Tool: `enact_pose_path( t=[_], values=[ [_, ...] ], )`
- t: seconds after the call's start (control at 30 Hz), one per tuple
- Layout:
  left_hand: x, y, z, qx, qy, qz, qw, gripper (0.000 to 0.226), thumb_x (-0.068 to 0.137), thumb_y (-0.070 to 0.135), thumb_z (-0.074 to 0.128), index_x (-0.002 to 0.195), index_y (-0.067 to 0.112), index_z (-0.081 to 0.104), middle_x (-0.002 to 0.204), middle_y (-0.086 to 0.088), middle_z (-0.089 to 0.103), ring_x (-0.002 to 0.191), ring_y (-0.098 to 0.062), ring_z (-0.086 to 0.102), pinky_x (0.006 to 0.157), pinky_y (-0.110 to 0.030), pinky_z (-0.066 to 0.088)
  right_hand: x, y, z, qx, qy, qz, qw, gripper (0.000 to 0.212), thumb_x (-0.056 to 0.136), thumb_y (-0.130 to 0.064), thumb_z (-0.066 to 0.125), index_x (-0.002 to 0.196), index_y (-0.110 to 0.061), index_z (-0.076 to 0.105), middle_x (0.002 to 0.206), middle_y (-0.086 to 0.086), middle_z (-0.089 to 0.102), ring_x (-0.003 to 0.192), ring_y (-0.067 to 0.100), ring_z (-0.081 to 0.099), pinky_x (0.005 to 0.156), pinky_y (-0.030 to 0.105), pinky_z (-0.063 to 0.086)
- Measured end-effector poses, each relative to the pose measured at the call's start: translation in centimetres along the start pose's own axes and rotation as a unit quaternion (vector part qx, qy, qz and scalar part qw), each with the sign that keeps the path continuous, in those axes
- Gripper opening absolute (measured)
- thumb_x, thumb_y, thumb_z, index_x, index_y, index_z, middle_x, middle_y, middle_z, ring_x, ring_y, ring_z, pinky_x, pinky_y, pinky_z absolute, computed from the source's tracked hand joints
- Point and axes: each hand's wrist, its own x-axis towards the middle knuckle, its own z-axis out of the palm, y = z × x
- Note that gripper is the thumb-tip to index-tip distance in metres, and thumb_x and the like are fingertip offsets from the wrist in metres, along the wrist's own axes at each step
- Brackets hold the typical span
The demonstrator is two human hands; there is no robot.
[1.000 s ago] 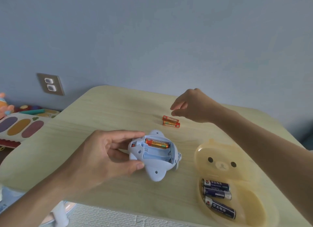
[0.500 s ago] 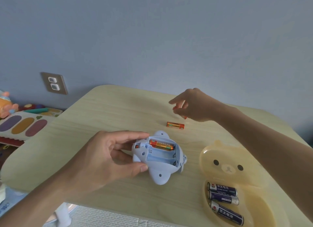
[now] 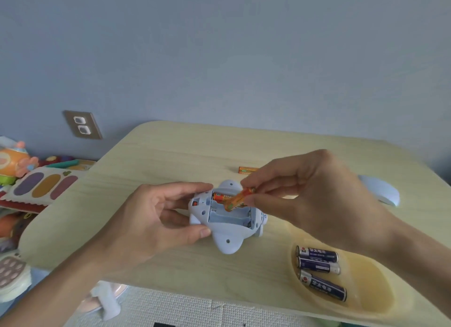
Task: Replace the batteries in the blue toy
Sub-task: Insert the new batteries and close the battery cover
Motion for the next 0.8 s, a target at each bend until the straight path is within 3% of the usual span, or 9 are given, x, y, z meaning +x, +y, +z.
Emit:
enact_pose_path(
  t=[0.1, 0.23, 0.3, 0.5, 0.63, 0.8],
  values=[
    [0.0, 0.3, 0.1, -0.001, 0.003, 0.004, 1.0, 0.065, 0.065, 0.014, 0.098, 0.118, 0.046, 0.078, 0.111, 0.009, 0.086, 0.101, -0.008, 0.081, 0.083, -0.015, 0.061, -0.2, 0.3, 0.6, -0.023, 0.0, -0.009, 1.0, 0.016, 0.08, -0.012, 0.087, 0.091, -0.023, 0.086, 0.081, -0.015, 0.082, 0.074, -0.003, 0.077, 0.072, 0.012, 0.06],
    [0.0, 0.2, 0.2, -0.005, 0.006, -0.001, 1.0, 0.063, 0.064, 0.014, 0.099, 0.118, 0.039, 0.077, 0.11, 0.009, 0.086, 0.1, -0.008, 0.082, 0.083, -0.015, 0.061, -0.6, 0.3, 1.1, -0.105, 0.028, -0.017, 0.994, 0.011, 0.074, -0.042, 0.079, 0.084, -0.047, 0.082, 0.078, -0.032, 0.076, 0.081, 0.001, 0.068, 0.069, 0.008, 0.049],
    [-0.1, 0.2, 0.3, -0.004, 0.008, -0.004, 1.0, 0.064, 0.062, 0.016, 0.093, 0.121, 0.035, 0.075, 0.109, 0.009, 0.086, 0.098, -0.008, 0.082, 0.081, -0.014, 0.061, -0.6, 0.4, 1.2, -0.141, 0.035, -0.013, 0.989, 0.013, 0.072, -0.047, 0.077, 0.084, -0.05, 0.081, 0.077, -0.033, 0.072, 0.084, 0.001, 0.063, 0.069, 0.007, 0.044],
    [-0.2, 0.5, 0.3, 0.004, 0.005, 0.003, 1.0, 0.067, 0.064, 0.016, 0.1, 0.123, 0.034, 0.074, 0.11, 0.011, 0.086, 0.101, -0.007, 0.081, 0.083, -0.015, 0.061, -0.5, 0.7, 1.7, -0.209, 0.032, -0.019, 0.977, 0.012, 0.082, -0.037, 0.085, 0.094, -0.039, 0.084, 0.085, -0.024, 0.063, 0.089, -0.019, 0.051, 0.077, 0.004, 0.042],
    [-0.2, 0.6, 0.3, -0.004, 0.011, 0.008, 1.0, 0.064, 0.062, 0.015, 0.091, 0.121, 0.032, 0.074, 0.108, 0.013, 0.086, 0.1, -0.009, 0.082, 0.08, -0.016, 0.063, 0.1, 0.7, 2.3, -0.248, 0.006, -0.042, 0.968, 0.013, 0.086, -0.03, 0.081, 0.098, -0.035, 0.084, 0.091, -0.01, 0.073, 0.099, 0.003, 0.055, 0.084, 0.028, 0.053],
    [-0.2, 0.3, 0.4, -0.028, 0.008, 0.007, 1.0, 0.064, 0.061, 0.008, 0.09, 0.121, 0.026, 0.073, 0.11, 0.01, 0.086, 0.102, -0.011, 0.082, 0.081, -0.017, 0.063, 0.4, 1.3, 3.1, -0.223, 0.009, -0.066, 0.973, 0.008, 0.084, -0.021, 0.083, 0.086, -0.027, 0.086, 0.077, -0.01, 0.073, 0.095, 0.014, 0.055, 0.078, 0.035, 0.052]
  ],
)
